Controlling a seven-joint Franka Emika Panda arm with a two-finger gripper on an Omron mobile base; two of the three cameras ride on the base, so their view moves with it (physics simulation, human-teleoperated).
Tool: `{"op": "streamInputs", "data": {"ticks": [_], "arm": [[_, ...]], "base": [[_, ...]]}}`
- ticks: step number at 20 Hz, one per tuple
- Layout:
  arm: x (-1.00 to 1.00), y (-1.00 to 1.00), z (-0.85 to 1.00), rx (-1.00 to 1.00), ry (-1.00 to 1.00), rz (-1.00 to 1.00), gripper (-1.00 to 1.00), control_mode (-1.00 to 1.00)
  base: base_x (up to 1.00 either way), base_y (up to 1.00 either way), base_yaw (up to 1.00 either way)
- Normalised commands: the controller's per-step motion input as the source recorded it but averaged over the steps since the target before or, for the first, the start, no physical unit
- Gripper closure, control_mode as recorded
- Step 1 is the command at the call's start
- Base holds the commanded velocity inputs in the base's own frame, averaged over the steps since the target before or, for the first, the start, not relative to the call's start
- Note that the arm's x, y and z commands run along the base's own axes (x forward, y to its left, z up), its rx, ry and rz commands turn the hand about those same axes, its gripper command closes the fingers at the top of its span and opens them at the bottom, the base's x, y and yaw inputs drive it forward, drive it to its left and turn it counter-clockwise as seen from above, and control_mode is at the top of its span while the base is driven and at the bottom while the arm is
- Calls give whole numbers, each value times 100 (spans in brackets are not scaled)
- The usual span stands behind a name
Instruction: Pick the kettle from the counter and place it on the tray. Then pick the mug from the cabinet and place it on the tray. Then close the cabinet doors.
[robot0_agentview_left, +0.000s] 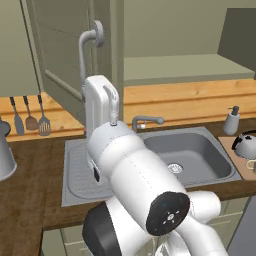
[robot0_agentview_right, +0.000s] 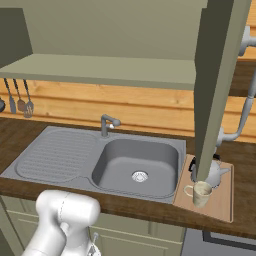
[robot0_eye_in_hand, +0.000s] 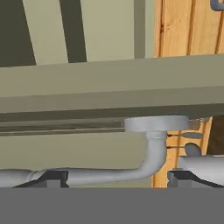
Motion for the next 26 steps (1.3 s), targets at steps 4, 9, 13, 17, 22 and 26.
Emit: {"op": "streamInputs", "data": {"ticks": [4, 9, 13, 17, 22, 26], "arm": [[63, -67, 0, 0, 0, -17, -100, -100], [68, -66, 0, 0, 0, -15, -100, -100], [74, -62, 0, 0, 0, -13, -100, -100], [81, -58, 0, 0, 0, -11, -100, -100], [90, -52, -3, 0, 0, -5, -100, -100], [94, -45, -6, 1, 0, 0, -100, -100]], "base": [[0, 0, 0], [0, 0, 0], [0, 0, 0], [0, 0, 0], [0, 0, 0], [0, 0, 0]]}}
